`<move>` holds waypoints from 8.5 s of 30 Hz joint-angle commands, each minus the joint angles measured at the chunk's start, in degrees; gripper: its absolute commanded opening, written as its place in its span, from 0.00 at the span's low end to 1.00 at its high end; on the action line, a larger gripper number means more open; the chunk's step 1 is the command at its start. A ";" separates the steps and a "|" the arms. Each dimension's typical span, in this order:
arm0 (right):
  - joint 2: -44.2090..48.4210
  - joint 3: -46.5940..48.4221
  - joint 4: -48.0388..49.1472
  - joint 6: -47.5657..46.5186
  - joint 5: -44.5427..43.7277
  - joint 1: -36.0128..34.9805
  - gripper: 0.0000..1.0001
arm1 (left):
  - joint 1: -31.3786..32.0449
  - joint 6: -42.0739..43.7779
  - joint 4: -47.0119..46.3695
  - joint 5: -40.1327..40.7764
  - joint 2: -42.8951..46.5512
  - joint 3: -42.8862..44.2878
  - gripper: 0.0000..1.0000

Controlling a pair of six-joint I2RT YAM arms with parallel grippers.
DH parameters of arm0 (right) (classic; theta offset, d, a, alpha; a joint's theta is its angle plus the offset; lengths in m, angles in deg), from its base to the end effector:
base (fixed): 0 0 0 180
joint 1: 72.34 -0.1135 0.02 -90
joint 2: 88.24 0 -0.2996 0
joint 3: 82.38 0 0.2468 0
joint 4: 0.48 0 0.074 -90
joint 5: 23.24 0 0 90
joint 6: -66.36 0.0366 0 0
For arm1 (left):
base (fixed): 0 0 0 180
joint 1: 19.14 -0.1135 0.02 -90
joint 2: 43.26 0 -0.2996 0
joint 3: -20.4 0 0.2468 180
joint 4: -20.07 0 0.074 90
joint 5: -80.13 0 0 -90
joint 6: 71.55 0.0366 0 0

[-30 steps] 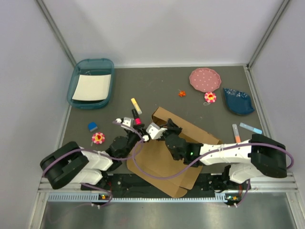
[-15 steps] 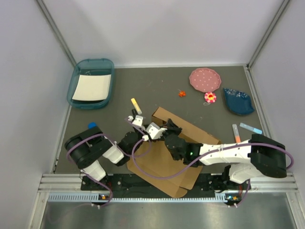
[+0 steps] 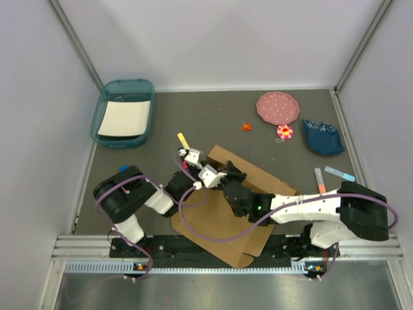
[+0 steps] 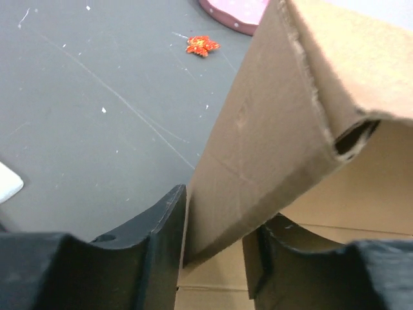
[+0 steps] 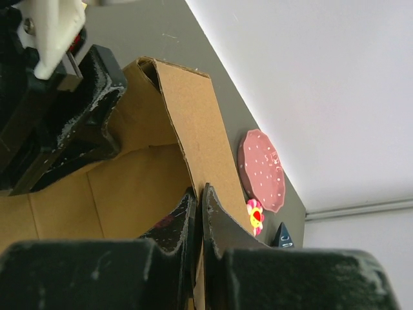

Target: Fold the paper box

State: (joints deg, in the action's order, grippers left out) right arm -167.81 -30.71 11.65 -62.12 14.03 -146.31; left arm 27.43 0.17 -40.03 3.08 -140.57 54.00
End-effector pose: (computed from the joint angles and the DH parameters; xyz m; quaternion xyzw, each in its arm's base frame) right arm 0.1043 0.2576 0.2665 -0.4449 0.6199 -0.1725 0.6229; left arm 0.1963 -0.1954 0.1825 0.1022 0.7213 -0.2953 0.6182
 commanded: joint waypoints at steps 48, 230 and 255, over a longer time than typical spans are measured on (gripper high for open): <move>17.34 6.60 -32.87 14.13 5.11 -8.99 0.67 | -0.86 10.37 -8.62 8.14 7.23 1.21 0.00; 20.92 -11.06 -28.91 76.89 34.81 28.36 0.34 | -2.18 -15.91 72.76 14.65 21.12 18.00 0.00; 41.62 1.42 -47.30 75.99 25.36 58.49 0.23 | -2.36 -14.06 70.83 15.70 23.40 15.28 0.00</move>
State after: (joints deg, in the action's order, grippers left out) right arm -121.08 -30.99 -36.37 7.65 34.00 -95.71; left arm 25.09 -13.36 31.79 19.82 -118.32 70.96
